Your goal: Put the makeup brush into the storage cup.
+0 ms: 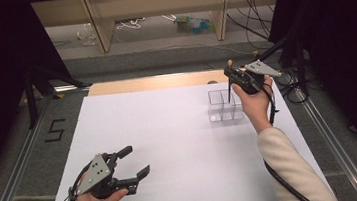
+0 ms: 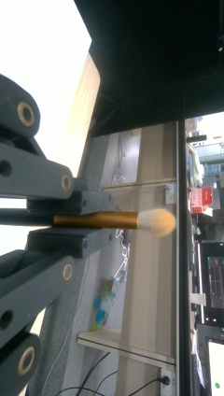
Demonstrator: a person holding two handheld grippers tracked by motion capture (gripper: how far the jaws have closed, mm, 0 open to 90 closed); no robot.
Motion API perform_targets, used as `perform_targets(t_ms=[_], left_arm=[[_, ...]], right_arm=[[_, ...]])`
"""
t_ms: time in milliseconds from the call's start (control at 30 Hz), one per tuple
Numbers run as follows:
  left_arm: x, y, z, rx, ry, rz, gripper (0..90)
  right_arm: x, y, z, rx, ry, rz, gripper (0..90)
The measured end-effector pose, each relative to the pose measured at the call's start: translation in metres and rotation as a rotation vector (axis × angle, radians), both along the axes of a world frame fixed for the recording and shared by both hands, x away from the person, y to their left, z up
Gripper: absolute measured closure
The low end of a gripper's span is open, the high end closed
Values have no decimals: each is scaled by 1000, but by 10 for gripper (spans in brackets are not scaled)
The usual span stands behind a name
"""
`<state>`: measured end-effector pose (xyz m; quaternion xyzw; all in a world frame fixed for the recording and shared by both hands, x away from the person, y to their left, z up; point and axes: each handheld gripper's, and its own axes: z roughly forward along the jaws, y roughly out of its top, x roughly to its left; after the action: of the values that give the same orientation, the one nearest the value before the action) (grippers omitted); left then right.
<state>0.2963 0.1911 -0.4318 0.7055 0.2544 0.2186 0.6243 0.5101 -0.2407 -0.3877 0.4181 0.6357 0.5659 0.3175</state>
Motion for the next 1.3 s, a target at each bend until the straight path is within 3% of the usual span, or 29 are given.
perform_targets(t_ms=[433,500,600,833,1133,1300], left_arm=[[0,0,0,-1,3,0,188],[0,0,0,-1,3,0,188],[0,0,0,-2,3,0,188],[0,0,0,-2,2,-1,188],[0,0,0,0,0,0,188],[0,0,0,0,-1,0,188]], right_arm=[[2,0,-4,2,3,-4,840],[1,0,-4,-8,20,-7,839],[2,0,-6,-2,5,-2,839],[2,-1,-7,-11,30,-5,839],[4,0,-10,0,21,-6,839],[3,-1,-11,-10,43,-4,839]])
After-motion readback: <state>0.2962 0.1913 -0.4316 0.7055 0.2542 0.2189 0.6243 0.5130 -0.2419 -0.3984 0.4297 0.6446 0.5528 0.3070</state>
